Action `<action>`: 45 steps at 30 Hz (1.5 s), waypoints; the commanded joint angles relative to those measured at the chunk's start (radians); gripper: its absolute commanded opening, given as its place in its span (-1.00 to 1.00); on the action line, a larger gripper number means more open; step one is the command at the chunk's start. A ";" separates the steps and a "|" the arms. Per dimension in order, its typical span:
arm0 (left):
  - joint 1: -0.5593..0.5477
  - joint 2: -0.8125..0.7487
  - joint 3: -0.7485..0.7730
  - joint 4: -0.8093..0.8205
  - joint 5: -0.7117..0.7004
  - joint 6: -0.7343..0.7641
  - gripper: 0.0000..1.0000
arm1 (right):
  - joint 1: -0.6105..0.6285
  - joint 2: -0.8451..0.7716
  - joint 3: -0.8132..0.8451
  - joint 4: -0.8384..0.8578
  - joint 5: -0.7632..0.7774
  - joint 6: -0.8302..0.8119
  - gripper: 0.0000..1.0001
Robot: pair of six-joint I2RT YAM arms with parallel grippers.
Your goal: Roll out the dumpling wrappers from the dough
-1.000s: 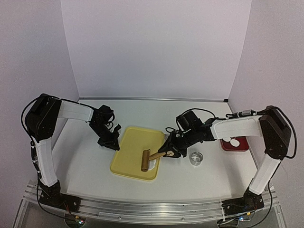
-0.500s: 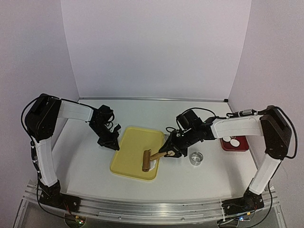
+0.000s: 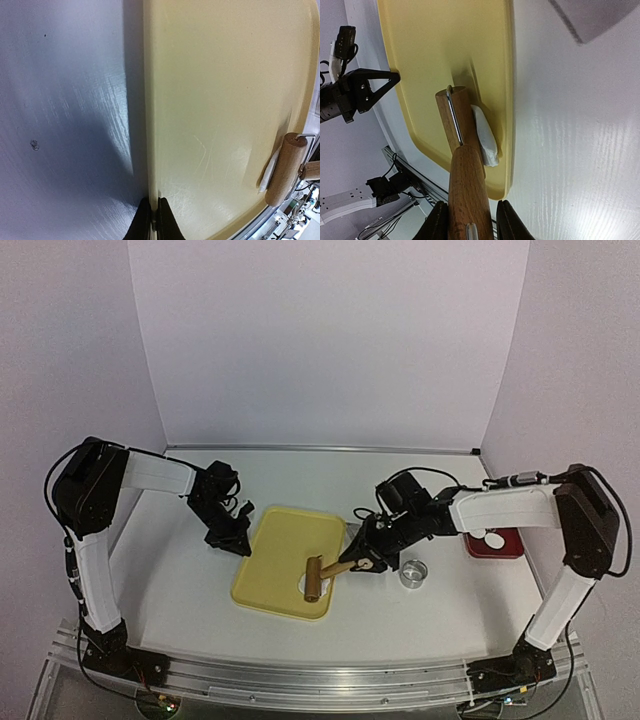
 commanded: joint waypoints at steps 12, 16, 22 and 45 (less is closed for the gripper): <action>0.043 0.010 -0.038 0.004 -0.110 0.036 -1.00 | 0.001 0.031 -0.167 -0.413 0.242 0.015 -1.00; 0.044 0.009 -0.039 0.003 -0.108 0.037 -1.00 | 0.004 0.093 -0.139 -0.410 0.227 -0.007 -1.00; 0.044 0.000 -0.042 0.003 -0.112 0.035 -1.00 | 0.012 0.255 -0.005 -0.411 0.224 -0.035 -1.00; 0.064 -0.027 -0.044 0.009 -0.129 0.033 -1.00 | 0.054 0.394 0.436 -0.372 0.149 -0.217 -1.00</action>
